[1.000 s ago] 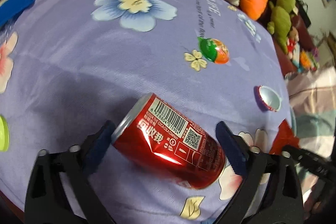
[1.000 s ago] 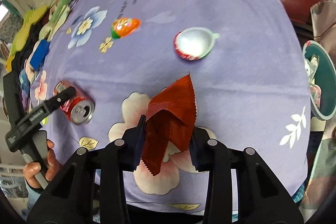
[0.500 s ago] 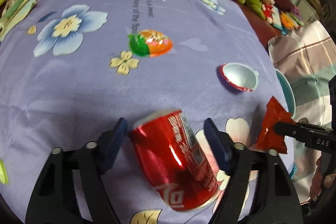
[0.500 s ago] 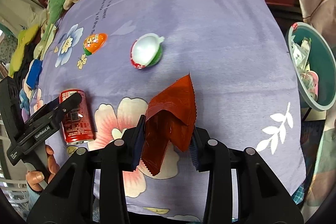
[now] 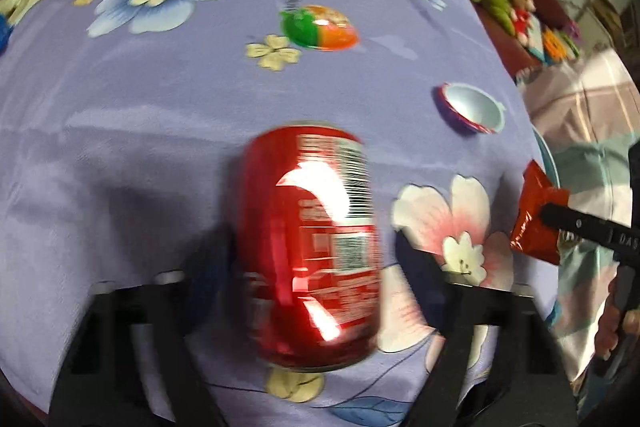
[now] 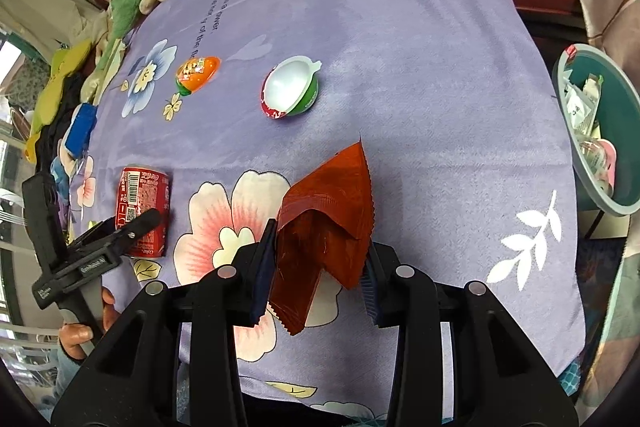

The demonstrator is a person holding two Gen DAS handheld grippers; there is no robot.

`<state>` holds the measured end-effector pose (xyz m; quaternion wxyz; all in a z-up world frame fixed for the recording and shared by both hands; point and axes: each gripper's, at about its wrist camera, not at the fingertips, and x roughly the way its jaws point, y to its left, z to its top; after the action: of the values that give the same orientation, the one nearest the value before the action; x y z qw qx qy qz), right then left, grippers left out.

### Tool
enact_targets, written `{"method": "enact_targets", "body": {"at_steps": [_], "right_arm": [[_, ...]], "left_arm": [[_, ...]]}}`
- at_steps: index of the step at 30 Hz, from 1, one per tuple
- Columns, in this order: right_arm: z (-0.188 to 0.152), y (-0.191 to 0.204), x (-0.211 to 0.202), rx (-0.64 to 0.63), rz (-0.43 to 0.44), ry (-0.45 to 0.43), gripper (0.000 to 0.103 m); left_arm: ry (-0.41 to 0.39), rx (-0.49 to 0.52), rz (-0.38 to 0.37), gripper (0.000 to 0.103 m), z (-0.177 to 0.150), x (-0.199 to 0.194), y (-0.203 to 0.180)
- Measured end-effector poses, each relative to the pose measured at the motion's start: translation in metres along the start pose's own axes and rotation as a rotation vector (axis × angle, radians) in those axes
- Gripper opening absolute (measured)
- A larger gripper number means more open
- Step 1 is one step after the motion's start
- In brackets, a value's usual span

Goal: Collect trash
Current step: 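Grasp the red cola can with the left tool while the right tool grasps the orange wrapper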

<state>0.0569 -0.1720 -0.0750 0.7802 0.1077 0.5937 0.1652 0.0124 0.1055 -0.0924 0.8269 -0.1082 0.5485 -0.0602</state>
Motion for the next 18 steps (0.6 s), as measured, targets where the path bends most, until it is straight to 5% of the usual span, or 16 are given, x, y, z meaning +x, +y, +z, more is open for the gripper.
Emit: {"method": "enact_targets", "body": {"at_steps": [18], "right_arm": [[0.001, -0.056, -0.028, 0.091, 0.029, -0.085, 0.036]], "left_arm": [[-0.042, 0.225, 0.035, 0.063, 0.02, -0.009, -0.095]]}}
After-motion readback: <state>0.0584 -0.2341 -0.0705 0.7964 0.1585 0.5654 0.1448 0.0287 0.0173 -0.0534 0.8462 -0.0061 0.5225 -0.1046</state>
